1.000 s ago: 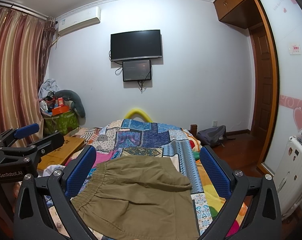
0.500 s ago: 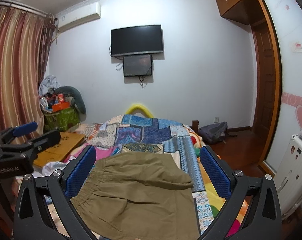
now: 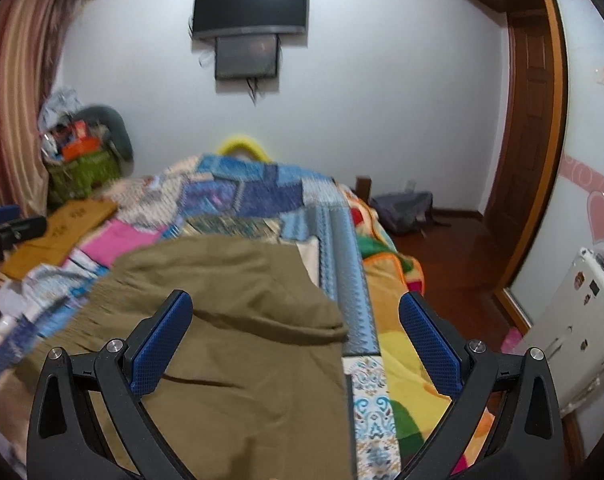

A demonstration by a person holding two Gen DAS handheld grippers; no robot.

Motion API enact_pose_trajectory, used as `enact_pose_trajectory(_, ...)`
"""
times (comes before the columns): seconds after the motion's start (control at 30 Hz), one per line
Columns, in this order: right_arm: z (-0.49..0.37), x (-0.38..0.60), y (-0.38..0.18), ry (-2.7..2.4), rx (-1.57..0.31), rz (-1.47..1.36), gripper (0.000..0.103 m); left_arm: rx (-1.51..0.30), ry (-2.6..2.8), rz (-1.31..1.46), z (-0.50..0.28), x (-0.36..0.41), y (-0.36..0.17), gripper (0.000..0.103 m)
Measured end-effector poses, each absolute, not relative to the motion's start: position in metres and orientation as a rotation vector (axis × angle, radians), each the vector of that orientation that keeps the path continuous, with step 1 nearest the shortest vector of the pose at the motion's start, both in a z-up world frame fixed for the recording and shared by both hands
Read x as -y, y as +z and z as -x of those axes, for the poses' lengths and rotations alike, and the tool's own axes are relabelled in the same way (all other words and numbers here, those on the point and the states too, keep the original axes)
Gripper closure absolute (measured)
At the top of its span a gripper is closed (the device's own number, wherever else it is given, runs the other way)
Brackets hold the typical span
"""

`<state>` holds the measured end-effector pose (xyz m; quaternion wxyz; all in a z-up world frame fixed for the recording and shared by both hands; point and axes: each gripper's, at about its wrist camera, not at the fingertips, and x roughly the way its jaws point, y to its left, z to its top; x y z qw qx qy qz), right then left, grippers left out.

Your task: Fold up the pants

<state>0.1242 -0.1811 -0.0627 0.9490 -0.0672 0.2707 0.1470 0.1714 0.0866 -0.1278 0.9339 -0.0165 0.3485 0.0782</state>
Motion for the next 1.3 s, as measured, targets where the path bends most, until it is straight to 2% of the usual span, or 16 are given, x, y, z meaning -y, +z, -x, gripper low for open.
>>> enact_pose_trajectory(0.43,-0.209,0.2,-0.14,0.3,-0.853,0.088,0.001,-1.083,0.109,0.068,-0.248,-0.121,-0.238,0.0)
enact_pose_trajectory(0.67,-0.236,0.2,-0.168,0.334,-0.921,0.118,0.004,-1.097,0.078,0.096,-0.252,-0.137,-0.25,0.0)
enact_pose_trajectory(0.7,-0.239,0.199,-0.171,0.339,-0.93,0.125,0.012,-1.096,0.087,0.089,-0.252,-0.14,-0.251,0.0)
enact_pose_trajectory(0.8,-0.252,0.201,-0.182,0.361,-0.973,0.124,0.026,-1.097,0.114,0.092,-0.255,-0.153,-0.253,0.0)
enact_pose_trajectory(1.03,-0.26,0.191,-0.184,0.449,-0.969,0.095,0.032,-1.098,0.1,0.094,-0.256,-0.159,-0.254,0.0)
enact_pose_trajectory(1.1,-0.262,0.186,-0.185,0.465,-0.962,0.108,0.041,-1.098,0.095,0.101,-0.256,-0.16,-0.255,0.0)
enact_pose_trajectory(1.17,-0.268,0.183,-0.187,0.48,-0.97,0.11,0.046,-1.102,0.088,0.119,-0.256,-0.162,-0.257,0.0)
enact_pose_trajectory(1.23,-0.273,0.181,-0.194,0.5,-0.988,0.101,0.056,-1.107,0.079,0.139,-0.257,-0.165,-0.259,0.0)
enact_pose_trajectory(1.27,-0.276,0.179,-0.198,0.505,-1.007,0.098,0.066,-1.107,0.075,0.145,-0.257,-0.166,-0.26,0.0)
enact_pose_trajectory(1.3,-0.278,0.177,-0.203,0.501,-1.024,0.101,0.067,-1.103,0.074,0.144,-0.257,-0.166,-0.26,0.0)
